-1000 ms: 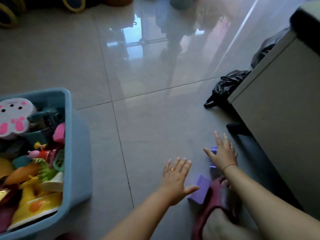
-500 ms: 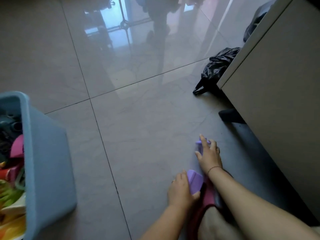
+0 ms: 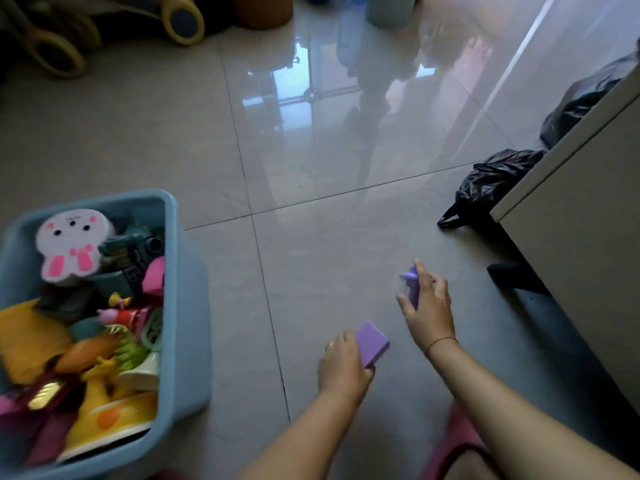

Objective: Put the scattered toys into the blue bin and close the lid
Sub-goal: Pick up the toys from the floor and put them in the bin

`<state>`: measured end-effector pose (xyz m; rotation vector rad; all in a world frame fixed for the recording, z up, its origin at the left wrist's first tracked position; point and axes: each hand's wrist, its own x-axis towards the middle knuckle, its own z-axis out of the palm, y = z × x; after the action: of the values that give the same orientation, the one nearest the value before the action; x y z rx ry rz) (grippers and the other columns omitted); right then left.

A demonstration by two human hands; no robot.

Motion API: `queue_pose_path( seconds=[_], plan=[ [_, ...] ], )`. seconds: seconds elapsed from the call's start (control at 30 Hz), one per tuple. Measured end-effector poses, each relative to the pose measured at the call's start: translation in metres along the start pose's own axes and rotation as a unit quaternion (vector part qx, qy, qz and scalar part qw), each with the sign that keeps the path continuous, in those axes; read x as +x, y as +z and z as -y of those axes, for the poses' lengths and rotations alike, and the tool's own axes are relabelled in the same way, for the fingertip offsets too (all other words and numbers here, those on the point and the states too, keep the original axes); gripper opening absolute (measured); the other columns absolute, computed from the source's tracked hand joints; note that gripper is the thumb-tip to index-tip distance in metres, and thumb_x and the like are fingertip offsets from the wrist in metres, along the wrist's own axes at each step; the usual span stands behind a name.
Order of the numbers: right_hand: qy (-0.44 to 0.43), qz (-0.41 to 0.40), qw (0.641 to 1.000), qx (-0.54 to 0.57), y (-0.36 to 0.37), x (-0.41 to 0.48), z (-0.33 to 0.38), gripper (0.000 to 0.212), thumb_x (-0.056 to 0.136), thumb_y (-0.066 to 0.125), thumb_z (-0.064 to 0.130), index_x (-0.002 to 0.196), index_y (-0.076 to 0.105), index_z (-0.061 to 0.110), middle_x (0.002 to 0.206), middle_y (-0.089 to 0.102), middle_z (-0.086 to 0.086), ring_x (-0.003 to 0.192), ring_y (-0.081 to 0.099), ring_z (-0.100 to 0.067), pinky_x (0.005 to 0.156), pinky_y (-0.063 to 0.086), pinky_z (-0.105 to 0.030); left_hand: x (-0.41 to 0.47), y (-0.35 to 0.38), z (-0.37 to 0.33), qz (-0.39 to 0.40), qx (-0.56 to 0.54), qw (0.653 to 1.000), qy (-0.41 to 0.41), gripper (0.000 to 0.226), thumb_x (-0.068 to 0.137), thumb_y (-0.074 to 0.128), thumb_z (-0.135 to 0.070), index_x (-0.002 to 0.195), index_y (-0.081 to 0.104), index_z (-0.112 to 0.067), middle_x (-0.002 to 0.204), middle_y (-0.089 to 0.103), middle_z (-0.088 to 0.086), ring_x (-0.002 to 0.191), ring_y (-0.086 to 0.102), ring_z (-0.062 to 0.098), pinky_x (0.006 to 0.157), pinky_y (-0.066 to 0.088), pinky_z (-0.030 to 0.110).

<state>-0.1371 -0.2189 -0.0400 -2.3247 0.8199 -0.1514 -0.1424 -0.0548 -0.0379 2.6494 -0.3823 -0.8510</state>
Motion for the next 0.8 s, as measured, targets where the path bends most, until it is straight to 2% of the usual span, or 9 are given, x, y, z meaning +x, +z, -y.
queue_pose_path(
  seconds=[0.1,0.23,0.3,0.43,0.53,0.63,0.73,0.8],
  plan=[
    [-0.059,-0.009,0.997,0.053,0.008,-0.004,0.067,0.073,0.083,0.066,0.015,0.145,0.030,0.023,0.131,0.037,-0.018,0.117,0.046,-0.036,0.101,0.038,-0.039,-0.013,-0.076,0.012,-0.143,-0.031,0.987,0.059,0.055,0.080,0.060,-0.040,0.126,0.040,-0.018,0.118,0.055,0.005,0.105,0.052,0.027,0.078,0.043,0.035],
    [-0.151,-0.026,0.977,0.147,0.016,-0.023,0.167,0.068,0.086,0.063,0.020,0.144,0.029,0.029,0.130,0.037,-0.012,0.112,0.051,-0.031,0.095,0.047,-0.046,-0.062,-0.161,0.062,-0.310,-0.054,0.944,0.104,0.072,0.080,0.065,-0.042,0.139,0.031,-0.019,0.122,0.055,0.005,0.100,0.056,0.023,0.078,0.046,0.032],
    [-0.199,-0.007,0.961,0.190,0.026,-0.041,0.215,0.067,0.086,0.062,0.023,0.143,0.028,0.032,0.130,0.037,-0.009,0.109,0.052,-0.030,0.090,0.051,-0.047,-0.088,-0.187,0.098,-0.379,-0.077,0.919,0.073,0.078,0.080,0.067,-0.040,0.142,0.027,-0.018,0.128,0.053,0.008,0.106,0.056,0.024,0.084,0.048,0.036],
    [-0.290,0.055,0.932,0.211,0.057,-0.098,0.293,0.067,0.087,0.060,0.032,0.142,0.022,0.040,0.130,0.036,-0.005,0.109,0.053,-0.024,0.083,0.056,-0.043,-0.135,-0.217,0.168,-0.480,-0.110,0.869,-0.051,0.085,0.081,0.067,-0.038,0.147,0.016,-0.020,0.139,0.045,0.010,0.118,0.050,0.028,0.092,0.045,0.038],
    [-0.316,0.102,0.929,0.167,0.086,-0.140,0.325,0.067,0.088,0.057,0.038,0.144,0.020,0.037,0.133,0.036,-0.004,0.112,0.050,-0.021,0.091,0.052,-0.037,-0.161,-0.222,0.211,-0.502,-0.114,0.839,-0.175,0.084,0.082,0.065,-0.040,0.147,0.017,-0.016,0.137,0.047,0.014,0.113,0.053,0.033,0.087,0.047,0.044],
    [-0.312,0.147,0.928,0.141,0.111,-0.169,0.340,0.068,0.089,0.056,0.037,0.145,0.018,0.036,0.132,0.036,-0.002,0.112,0.050,-0.020,0.094,0.049,-0.033,-0.178,-0.212,0.243,-0.488,-0.140,0.815,-0.280,0.081,0.082,0.066,-0.035,0.145,0.020,-0.012,0.133,0.050,0.018,0.109,0.054,0.038,0.085,0.046,0.046],
    [-0.303,0.167,0.930,0.124,0.126,-0.178,0.349,0.069,0.089,0.054,0.036,0.146,0.015,0.038,0.133,0.036,-0.002,0.113,0.048,-0.020,0.092,0.047,-0.031,-0.184,-0.198,0.259,-0.453,-0.193,0.800,-0.342,0.081,0.083,0.065,-0.033,0.145,0.017,-0.011,0.132,0.049,0.020,0.110,0.053,0.039,0.087,0.045,0.047],
    [-0.302,0.185,0.927,0.120,0.132,-0.179,0.356,0.070,0.089,0.054,0.035,0.145,0.013,0.040,0.137,0.032,-0.003,0.117,0.047,-0.024,0.094,0.048,-0.036,-0.180,-0.194,0.264,-0.437,-0.219,0.801,-0.346,0.084,0.085,0.062,-0.035,0.147,0.012,-0.009,0.137,0.044,0.021,0.116,0.049,0.039,0.092,0.043,0.047]
  ],
)
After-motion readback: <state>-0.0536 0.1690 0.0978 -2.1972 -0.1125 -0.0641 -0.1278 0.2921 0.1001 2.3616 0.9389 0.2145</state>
